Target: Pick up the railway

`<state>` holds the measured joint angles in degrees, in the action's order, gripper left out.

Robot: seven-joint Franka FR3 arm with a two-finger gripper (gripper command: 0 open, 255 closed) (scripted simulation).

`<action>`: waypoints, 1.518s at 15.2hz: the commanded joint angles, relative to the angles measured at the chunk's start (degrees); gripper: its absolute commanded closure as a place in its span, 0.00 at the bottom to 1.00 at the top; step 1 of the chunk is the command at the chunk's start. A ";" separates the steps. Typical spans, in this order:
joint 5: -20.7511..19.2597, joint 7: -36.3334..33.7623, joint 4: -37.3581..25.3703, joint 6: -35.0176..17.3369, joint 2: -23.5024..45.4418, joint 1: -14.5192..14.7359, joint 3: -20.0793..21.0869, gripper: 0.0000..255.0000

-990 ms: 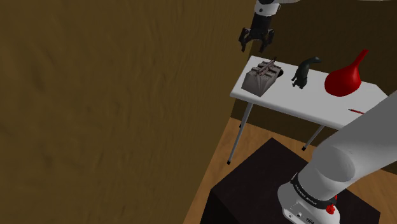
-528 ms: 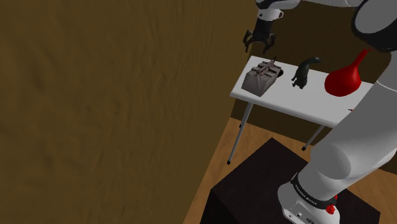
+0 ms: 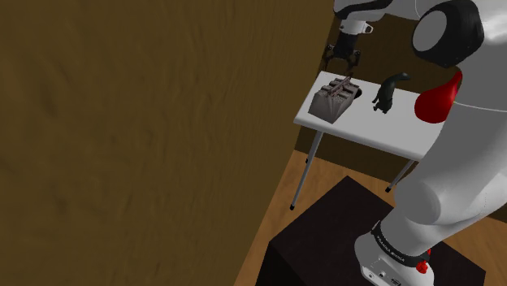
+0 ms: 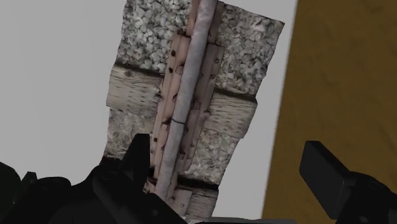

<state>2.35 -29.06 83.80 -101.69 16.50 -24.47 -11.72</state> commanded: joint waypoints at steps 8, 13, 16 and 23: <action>3.60 -4.29 -4.41 -1.13 7.31 -4.16 -2.51 0.00; 3.71 -4.16 -1.18 -4.55 7.51 -4.01 -2.43 0.00; 3.71 -4.17 -1.13 -4.61 7.53 -4.00 -2.43 1.00; 3.72 -4.18 -1.27 -4.52 7.58 -4.01 -2.42 1.00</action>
<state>6.06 -33.25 82.53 -106.16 24.03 -28.47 -14.14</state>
